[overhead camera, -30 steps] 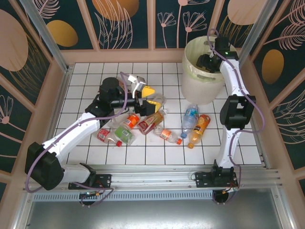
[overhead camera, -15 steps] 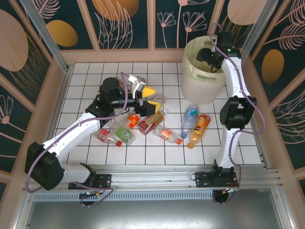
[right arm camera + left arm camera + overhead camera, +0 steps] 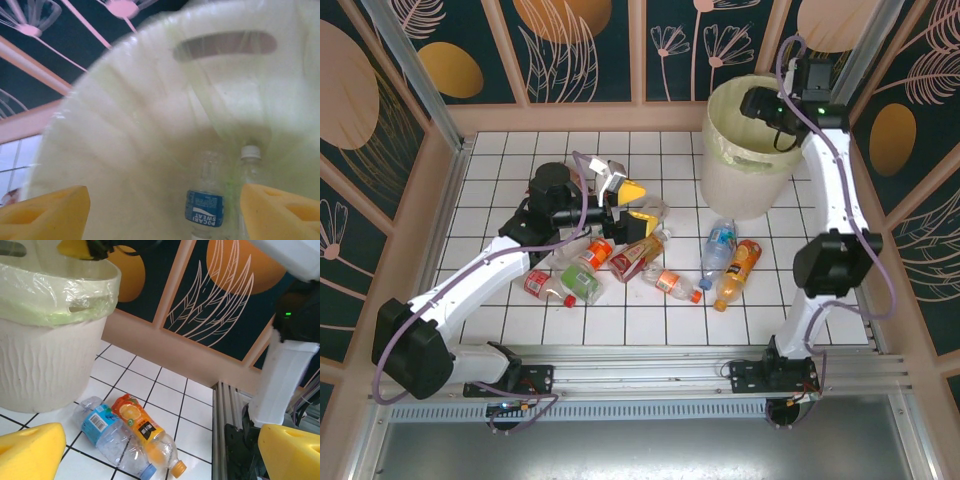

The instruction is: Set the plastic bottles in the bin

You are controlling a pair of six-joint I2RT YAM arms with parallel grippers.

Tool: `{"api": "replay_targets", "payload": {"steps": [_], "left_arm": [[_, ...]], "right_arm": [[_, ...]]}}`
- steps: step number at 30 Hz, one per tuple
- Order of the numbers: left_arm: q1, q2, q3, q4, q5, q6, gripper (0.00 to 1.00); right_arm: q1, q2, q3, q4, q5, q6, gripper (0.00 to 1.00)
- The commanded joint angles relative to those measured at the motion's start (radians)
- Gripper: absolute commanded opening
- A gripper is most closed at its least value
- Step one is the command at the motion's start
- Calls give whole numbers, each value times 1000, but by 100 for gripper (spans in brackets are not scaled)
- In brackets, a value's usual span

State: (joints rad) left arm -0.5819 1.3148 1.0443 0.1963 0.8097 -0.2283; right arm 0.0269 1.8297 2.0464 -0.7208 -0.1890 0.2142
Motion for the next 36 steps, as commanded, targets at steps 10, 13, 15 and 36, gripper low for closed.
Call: {"api": "replay_targets", "payload": {"steps": [10, 13, 15, 36], "left_arm": [[-5, -110, 141, -330, -92, 268, 99], [-5, -149, 175, -431, -117, 292, 99], [-5, -196, 147, -448, -143, 286, 99], [-5, -444, -295, -169, -43, 47, 99]], "right_arm": [[229, -432, -433, 163, 40, -192, 77], [307, -524, -546, 167, 57, -182, 76], [344, -579, -617, 172, 56, -165, 75], [648, -581, -1064, 98, 0, -139, 74]]}}
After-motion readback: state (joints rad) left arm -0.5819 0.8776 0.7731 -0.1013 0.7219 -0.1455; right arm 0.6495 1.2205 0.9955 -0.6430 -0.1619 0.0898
